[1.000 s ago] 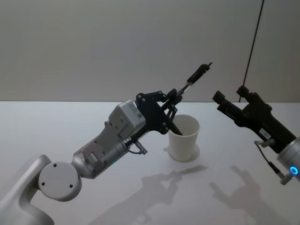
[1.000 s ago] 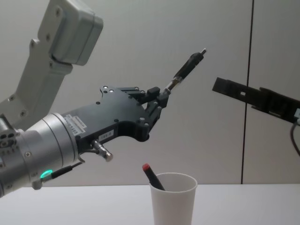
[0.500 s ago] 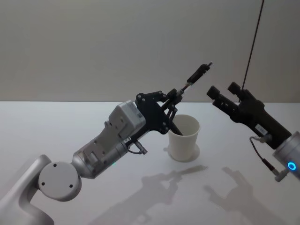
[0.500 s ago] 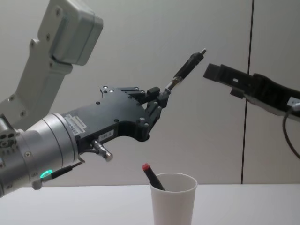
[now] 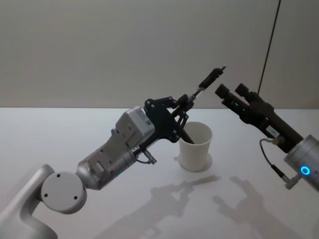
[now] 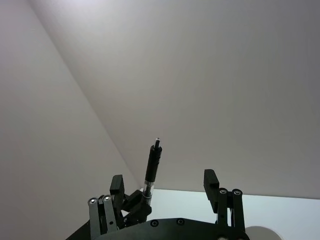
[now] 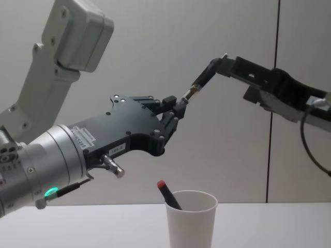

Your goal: Place the pen into the pen holder.

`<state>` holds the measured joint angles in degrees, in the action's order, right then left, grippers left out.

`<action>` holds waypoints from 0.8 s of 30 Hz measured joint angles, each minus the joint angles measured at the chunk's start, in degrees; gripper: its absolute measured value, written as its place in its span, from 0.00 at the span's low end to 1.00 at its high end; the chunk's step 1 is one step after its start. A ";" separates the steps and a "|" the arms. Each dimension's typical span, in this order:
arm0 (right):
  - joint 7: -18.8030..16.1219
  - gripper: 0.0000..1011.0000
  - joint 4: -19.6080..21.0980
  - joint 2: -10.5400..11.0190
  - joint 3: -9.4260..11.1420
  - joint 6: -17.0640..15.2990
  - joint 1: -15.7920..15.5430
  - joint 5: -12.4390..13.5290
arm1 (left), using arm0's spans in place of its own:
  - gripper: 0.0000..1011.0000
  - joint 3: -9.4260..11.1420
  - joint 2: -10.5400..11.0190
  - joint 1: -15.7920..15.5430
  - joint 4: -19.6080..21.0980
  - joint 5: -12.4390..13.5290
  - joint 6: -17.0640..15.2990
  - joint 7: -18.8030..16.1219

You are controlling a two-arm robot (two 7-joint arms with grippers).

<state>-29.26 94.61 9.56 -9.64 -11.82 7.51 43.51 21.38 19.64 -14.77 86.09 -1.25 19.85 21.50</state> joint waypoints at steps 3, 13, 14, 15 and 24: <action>0.69 0.99 -0.03 -0.30 -0.27 -0.28 0.22 0.29 | 0.14 0.00 0.00 0.00 0.00 0.00 0.00 0.00; 3.86 0.99 -0.12 -1.63 -1.62 -1.08 1.02 0.47 | 0.14 0.00 0.00 0.00 0.00 0.00 0.00 0.00; 4.25 0.99 -0.07 -1.82 -1.84 -1.17 1.13 0.37 | 0.14 0.00 0.00 0.00 0.00 0.00 0.00 0.00; 4.51 0.99 -0.04 -1.92 -1.95 -1.23 1.17 0.31 | 0.14 0.00 0.00 0.00 0.00 0.00 0.00 0.00; 6.23 0.99 0.50 -3.12 -3.39 -1.77 1.75 -0.34 | 0.14 0.00 0.00 0.00 0.00 0.00 0.00 0.00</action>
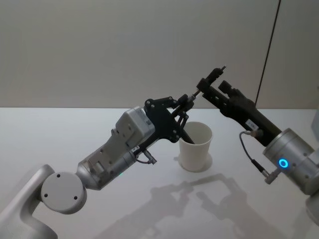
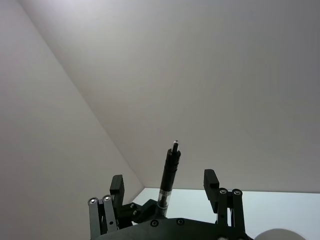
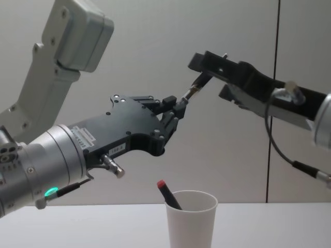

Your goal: Place the pen into the pen holder.

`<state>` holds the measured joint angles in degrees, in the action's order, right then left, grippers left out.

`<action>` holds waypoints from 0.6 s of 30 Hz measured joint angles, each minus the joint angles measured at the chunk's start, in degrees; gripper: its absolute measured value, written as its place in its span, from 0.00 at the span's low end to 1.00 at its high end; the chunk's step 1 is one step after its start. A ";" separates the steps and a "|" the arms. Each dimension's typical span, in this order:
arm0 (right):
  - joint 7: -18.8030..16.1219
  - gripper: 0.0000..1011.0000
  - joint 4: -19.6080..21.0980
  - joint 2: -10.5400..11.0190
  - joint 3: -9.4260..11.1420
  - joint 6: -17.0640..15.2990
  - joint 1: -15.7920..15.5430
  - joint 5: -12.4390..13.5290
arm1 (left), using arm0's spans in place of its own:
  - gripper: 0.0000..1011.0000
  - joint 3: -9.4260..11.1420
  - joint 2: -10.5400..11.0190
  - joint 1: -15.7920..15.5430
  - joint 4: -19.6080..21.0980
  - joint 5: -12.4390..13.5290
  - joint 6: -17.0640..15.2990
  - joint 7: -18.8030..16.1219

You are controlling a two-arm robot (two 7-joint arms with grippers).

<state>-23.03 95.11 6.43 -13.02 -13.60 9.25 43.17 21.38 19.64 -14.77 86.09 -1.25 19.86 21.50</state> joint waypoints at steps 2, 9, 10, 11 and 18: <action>0.43 0.99 0.16 -0.32 -0.35 -0.13 0.16 -0.19 | 0.14 0.00 0.00 0.00 0.00 0.00 0.00 0.00; 1.69 0.99 0.42 -1.16 -1.24 -0.28 0.73 -0.69 | 0.14 0.00 -0.01 0.00 0.00 0.00 0.00 0.00; 2.07 0.99 0.43 -1.35 -1.41 -0.29 0.88 -0.81 | 0.14 0.00 0.00 0.00 0.00 0.00 0.00 0.00; 2.07 0.99 0.43 -1.35 -1.41 -0.29 0.88 -0.81 | 0.14 0.00 0.00 0.00 0.00 0.00 0.00 0.00; 4.64 0.99 0.34 -2.28 -2.10 -0.40 1.78 -1.34 | 0.14 0.00 0.00 0.00 0.00 0.00 0.00 0.00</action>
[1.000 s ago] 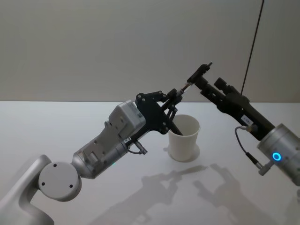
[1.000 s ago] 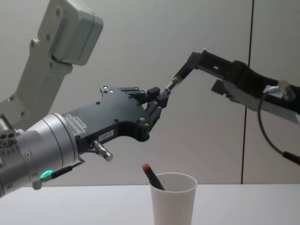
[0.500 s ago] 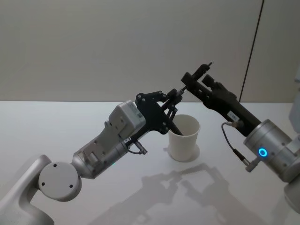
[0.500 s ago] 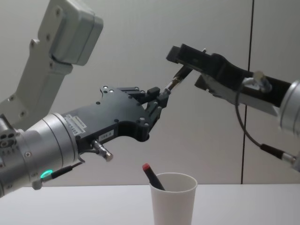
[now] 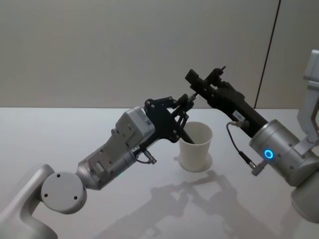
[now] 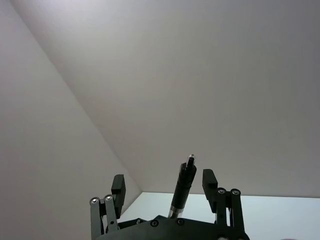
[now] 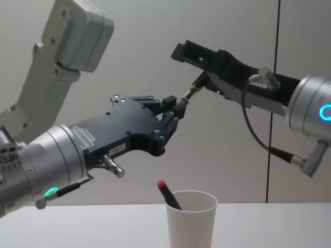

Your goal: Place the pen into the pen holder.

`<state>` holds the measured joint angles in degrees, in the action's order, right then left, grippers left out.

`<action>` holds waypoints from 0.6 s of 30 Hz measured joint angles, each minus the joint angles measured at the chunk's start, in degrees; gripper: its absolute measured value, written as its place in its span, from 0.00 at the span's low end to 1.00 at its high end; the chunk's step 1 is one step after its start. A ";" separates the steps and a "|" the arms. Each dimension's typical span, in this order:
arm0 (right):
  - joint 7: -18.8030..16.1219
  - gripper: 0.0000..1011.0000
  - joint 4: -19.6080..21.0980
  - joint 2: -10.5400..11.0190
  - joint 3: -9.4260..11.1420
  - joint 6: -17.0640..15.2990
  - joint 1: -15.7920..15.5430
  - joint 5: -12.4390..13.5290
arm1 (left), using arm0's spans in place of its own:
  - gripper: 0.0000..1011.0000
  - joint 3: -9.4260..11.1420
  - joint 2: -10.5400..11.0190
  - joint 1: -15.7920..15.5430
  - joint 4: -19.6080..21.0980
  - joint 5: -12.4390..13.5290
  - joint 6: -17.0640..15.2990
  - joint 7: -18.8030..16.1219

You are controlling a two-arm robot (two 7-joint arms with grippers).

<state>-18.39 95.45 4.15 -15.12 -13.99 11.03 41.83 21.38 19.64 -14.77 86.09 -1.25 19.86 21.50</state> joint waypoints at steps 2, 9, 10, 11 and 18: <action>0.50 0.96 -0.11 -0.17 -0.11 -0.06 0.19 -0.04 | 0.14 0.00 0.00 0.00 0.00 0.00 0.00 0.00; 2.57 0.79 -0.70 -0.83 -0.37 -0.36 1.05 0.00 | 0.14 0.00 -0.01 0.00 0.00 0.00 0.00 0.00; 2.95 0.76 -0.79 -0.92 -0.39 -0.41 1.21 0.06 | 0.14 0.00 0.00 0.00 0.00 0.00 0.00 0.00; 3.18 0.73 -0.83 -0.97 -0.40 -0.43 1.28 0.12 | 0.14 0.00 0.00 0.00 0.00 0.00 0.00 0.00; 4.53 0.50 -1.02 -1.20 -0.54 -0.70 1.82 0.50 | 0.14 0.00 0.00 0.00 0.00 0.00 0.00 0.00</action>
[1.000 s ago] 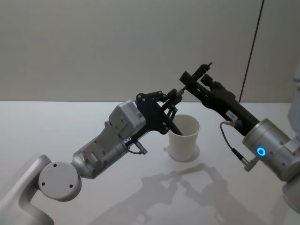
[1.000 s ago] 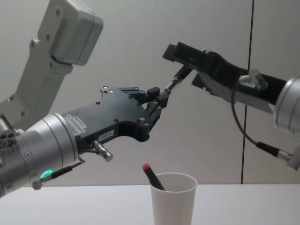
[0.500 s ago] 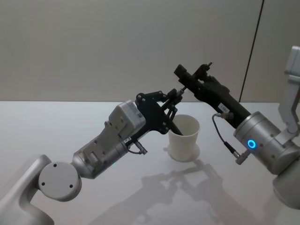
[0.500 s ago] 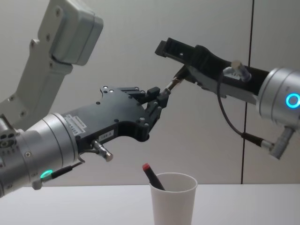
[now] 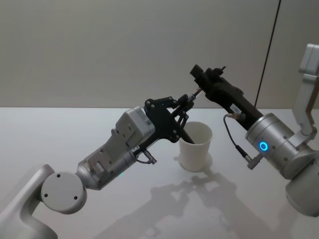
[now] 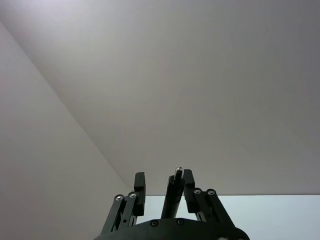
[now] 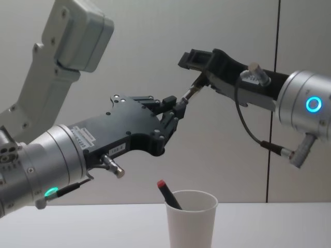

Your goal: Place the pen into the pen holder.

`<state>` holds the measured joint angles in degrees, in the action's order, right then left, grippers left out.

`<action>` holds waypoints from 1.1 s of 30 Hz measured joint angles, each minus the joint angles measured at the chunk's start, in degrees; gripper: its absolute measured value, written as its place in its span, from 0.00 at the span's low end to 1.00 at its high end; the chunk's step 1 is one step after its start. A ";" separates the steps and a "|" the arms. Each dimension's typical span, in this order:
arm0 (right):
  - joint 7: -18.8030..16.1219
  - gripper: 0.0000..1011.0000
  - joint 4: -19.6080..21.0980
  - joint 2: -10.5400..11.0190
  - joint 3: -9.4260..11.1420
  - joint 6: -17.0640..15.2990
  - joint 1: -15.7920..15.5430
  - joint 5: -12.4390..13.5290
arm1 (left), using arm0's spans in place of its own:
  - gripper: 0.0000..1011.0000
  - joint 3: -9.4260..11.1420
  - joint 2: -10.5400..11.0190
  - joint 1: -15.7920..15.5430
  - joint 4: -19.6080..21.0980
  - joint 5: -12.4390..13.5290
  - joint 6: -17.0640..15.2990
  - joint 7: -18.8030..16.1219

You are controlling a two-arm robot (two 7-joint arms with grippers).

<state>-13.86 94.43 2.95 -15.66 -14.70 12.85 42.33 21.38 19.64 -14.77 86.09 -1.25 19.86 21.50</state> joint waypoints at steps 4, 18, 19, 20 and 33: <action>0.39 0.38 -0.01 -0.04 -0.07 -0.09 0.17 0.09 | 0.14 0.00 0.00 0.00 0.00 0.00 0.00 0.00; 1.12 0.13 0.15 0.03 -0.44 0.02 0.48 0.06 | 0.14 0.00 0.00 0.00 0.00 0.00 0.00 0.00; 1.13 0.13 0.16 0.03 -0.46 0.05 0.49 0.04 | 0.14 0.00 0.00 0.00 0.00 0.00 0.00 0.00; 1.18 0.13 0.18 0.06 -0.50 0.12 0.51 -0.02 | 0.14 0.00 0.00 0.00 0.00 0.00 0.00 0.00; 1.48 0.13 0.31 0.21 -0.76 0.78 0.61 -0.24 | 0.38 0.00 0.00 0.00 0.00 0.01 0.00 0.00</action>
<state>-12.39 94.74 3.15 -16.42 -13.92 13.46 42.09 21.38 19.64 -14.77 86.09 -1.24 19.85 21.50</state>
